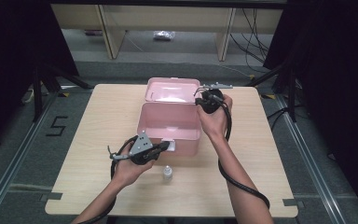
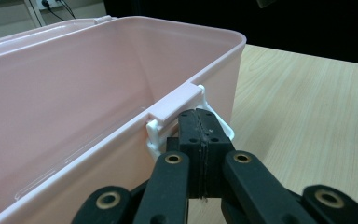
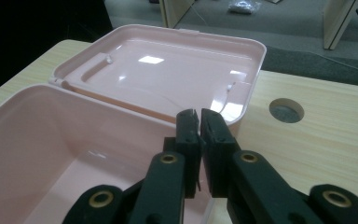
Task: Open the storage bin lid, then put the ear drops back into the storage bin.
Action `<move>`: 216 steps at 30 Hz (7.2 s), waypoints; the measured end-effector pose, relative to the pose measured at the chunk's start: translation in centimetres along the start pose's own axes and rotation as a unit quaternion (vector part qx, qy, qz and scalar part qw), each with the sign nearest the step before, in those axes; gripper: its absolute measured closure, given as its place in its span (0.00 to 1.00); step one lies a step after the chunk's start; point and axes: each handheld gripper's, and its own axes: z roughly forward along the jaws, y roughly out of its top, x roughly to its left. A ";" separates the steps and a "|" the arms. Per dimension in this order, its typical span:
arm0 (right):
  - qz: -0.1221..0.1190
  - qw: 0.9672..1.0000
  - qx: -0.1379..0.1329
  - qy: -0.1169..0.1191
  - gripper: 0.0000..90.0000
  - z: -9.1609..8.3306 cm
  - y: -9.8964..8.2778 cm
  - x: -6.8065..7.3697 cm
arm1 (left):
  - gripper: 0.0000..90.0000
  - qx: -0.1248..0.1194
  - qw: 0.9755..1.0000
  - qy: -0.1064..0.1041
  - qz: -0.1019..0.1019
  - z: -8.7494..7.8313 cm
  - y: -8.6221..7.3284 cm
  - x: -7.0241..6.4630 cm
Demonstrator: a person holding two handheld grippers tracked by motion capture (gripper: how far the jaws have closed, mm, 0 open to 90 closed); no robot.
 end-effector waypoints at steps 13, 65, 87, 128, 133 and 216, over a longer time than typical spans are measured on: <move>0.002 1.000 0.015 0.018 0.94 -0.6 -0.4 0.7 | 0.88 -0.005 1.000 0.007 -0.002 -0.7 0.4 -0.2; -0.010 0.994 0.076 0.083 0.79 -4.1 -1.6 1.2 | 0.50 -0.030 0.994 0.091 -0.043 -5.6 1.6 2.8; -0.081 0.978 0.156 0.112 0.80 -5.7 -2.3 3.5 | 0.50 -0.027 0.995 0.088 -0.043 -5.8 1.5 2.1; -0.235 0.903 0.315 0.172 0.76 -4.3 -7.1 8.5 | 0.50 -0.017 0.995 0.087 -0.045 -6.3 0.1 1.9; -0.252 0.894 0.324 0.180 0.75 -4.0 -7.5 9.2 | 0.50 -0.015 0.995 0.089 -0.047 -6.4 0.0 1.9; -0.362 0.829 0.391 0.172 0.79 -0.7 -8.3 14.5 | 0.50 -0.007 0.994 0.091 -0.055 -6.7 -1.3 2.0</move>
